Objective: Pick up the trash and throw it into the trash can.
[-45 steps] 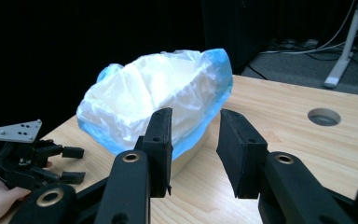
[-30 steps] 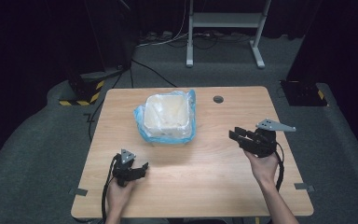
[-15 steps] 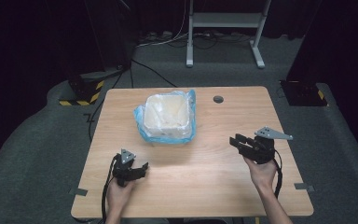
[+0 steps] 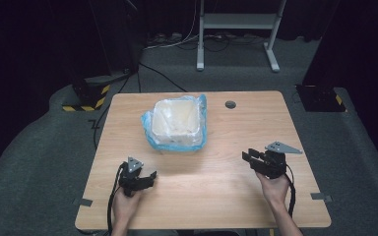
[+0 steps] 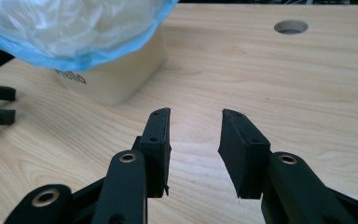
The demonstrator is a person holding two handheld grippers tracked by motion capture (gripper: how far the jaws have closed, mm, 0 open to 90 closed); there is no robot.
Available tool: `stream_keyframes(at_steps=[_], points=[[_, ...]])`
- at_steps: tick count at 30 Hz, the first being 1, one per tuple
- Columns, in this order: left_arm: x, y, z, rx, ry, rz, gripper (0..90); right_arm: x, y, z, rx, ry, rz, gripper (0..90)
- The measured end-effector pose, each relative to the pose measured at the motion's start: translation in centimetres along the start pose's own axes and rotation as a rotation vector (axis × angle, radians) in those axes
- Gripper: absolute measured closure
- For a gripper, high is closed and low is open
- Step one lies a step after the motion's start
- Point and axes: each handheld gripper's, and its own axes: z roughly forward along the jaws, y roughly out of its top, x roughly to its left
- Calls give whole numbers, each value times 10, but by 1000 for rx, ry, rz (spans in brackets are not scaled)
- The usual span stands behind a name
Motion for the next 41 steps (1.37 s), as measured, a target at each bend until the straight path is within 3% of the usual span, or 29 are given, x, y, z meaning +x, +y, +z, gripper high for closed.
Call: stream_keyframes(at_steps=[16, 31, 35, 41], points=[[0, 0, 0, 0, 0, 0, 268, -5, -22, 14, 59, -44, -3, 622], [0, 0, 0, 0, 0, 0, 268, -6, -49, 37, 181, -176, -94, 560], [0, 0, 0, 0, 0, 0, 268, -1, -51, 39, 180, -190, -128, 519], [0, 0, 0, 0, 0, 0, 268, -2, -51, 39, 183, -190, -121, 466]])
